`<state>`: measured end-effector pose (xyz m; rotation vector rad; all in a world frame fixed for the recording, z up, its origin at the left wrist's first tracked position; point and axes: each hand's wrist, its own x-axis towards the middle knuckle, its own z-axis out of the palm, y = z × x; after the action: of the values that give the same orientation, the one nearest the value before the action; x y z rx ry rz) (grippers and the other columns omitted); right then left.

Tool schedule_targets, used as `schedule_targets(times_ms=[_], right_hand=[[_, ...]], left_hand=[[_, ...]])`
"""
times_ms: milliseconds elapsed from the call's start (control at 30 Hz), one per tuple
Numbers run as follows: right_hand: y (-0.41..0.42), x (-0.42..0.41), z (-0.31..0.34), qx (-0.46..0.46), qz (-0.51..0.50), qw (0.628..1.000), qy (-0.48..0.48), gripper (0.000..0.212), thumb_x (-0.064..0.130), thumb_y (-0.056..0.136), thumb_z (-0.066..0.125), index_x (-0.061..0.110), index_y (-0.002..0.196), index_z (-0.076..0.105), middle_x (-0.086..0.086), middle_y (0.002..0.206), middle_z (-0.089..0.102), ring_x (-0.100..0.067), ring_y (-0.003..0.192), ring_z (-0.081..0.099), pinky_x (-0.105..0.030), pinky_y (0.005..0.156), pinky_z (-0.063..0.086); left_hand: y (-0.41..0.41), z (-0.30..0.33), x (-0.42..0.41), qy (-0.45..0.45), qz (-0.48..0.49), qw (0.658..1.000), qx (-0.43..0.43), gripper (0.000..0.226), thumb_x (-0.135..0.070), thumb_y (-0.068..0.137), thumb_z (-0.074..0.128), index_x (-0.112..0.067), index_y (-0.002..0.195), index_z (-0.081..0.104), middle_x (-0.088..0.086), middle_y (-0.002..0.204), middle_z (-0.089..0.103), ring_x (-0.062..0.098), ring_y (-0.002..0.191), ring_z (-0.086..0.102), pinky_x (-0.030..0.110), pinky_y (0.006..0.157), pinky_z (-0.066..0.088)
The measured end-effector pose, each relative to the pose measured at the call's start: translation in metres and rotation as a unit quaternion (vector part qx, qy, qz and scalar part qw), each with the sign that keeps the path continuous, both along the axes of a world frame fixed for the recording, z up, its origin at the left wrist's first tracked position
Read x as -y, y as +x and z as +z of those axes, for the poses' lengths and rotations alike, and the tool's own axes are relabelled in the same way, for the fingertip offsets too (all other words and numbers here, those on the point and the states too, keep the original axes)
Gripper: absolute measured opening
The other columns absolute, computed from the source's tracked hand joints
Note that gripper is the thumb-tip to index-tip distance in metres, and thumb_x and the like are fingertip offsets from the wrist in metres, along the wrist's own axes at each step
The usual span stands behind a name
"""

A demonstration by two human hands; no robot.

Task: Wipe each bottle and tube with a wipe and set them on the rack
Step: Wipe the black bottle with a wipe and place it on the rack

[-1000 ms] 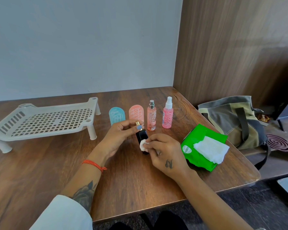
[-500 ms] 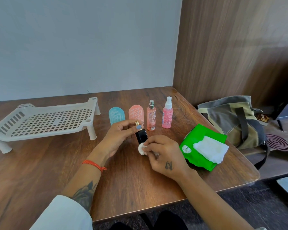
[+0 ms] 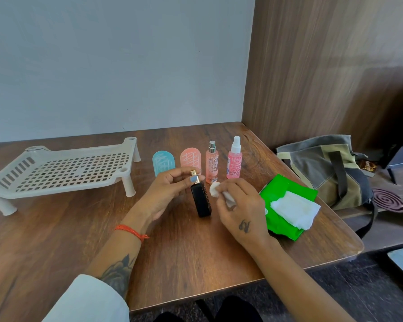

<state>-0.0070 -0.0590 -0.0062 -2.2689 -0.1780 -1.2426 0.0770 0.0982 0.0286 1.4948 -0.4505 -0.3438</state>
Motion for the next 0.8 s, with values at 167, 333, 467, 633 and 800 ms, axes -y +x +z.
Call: schedule_targets(times_ms=[167, 333, 467, 633, 800], right_hand=[[0.001, -0.001, -0.001, -0.006, -0.003, 1.0, 0.017, 0.015, 0.004, 0.082, 0.067, 0.004, 0.096, 0.066, -0.008, 0.097, 0.066, -0.018, 0.087, 0.061, -0.028, 0.075, 0.052], [0.006, -0.005, -0.002, -0.009, 0.034, 0.999, -0.019, 0.025, 0.005, 0.088, 0.053, 0.005, 0.11, 0.066, -0.009, 0.11, 0.065, -0.021, 0.1, 0.06, -0.025, 0.089, 0.048], [0.008, -0.01, 0.0, 0.004, 0.055, 0.996, -0.065, 0.032, 0.013, 0.088, 0.046, 0.005, 0.11, 0.068, -0.01, 0.112, 0.067, -0.022, 0.102, 0.061, -0.024, 0.092, 0.045], [0.008, -0.009, 0.0, -0.001, 0.051, 0.996, -0.069, 0.033, 0.011, 0.086, 0.046, 0.006, 0.111, 0.068, -0.009, 0.112, 0.067, -0.023, 0.101, 0.062, -0.023, 0.091, 0.045], [0.009, -0.009, -0.001, -0.02, 0.043, 0.998, -0.043, 0.036, 0.013, 0.085, 0.042, 0.006, 0.108, 0.069, -0.009, 0.109, 0.068, -0.023, 0.097, 0.064, -0.027, 0.087, 0.05]], left_hand=[[0.001, 0.0, -0.002, 0.004, -0.039, 0.999, 0.015, 0.019, -0.007, 0.086, 0.059, -0.016, 0.102, 0.066, -0.003, 0.098, 0.074, 0.01, 0.102, 0.066, 0.025, 0.09, 0.052], [0.004, -0.003, -0.002, 0.012, -0.024, 1.0, 0.017, 0.019, -0.008, 0.087, 0.059, -0.018, 0.102, 0.065, -0.002, 0.099, 0.073, 0.016, 0.104, 0.065, 0.032, 0.094, 0.05], [0.003, -0.004, -0.001, 0.008, -0.028, 0.999, 0.021, 0.02, -0.012, 0.085, 0.06, -0.02, 0.102, 0.066, -0.003, 0.101, 0.072, 0.013, 0.105, 0.064, 0.028, 0.093, 0.05], [0.001, -0.005, 0.001, -0.004, -0.03, 1.0, 0.007, 0.021, -0.014, 0.087, 0.059, -0.019, 0.104, 0.069, -0.003, 0.103, 0.072, 0.01, 0.104, 0.065, 0.021, 0.086, 0.053], [0.002, -0.005, 0.0, -0.005, -0.029, 1.0, -0.001, 0.019, -0.012, 0.087, 0.059, -0.018, 0.102, 0.07, -0.001, 0.102, 0.072, 0.013, 0.103, 0.065, 0.021, 0.085, 0.053]])
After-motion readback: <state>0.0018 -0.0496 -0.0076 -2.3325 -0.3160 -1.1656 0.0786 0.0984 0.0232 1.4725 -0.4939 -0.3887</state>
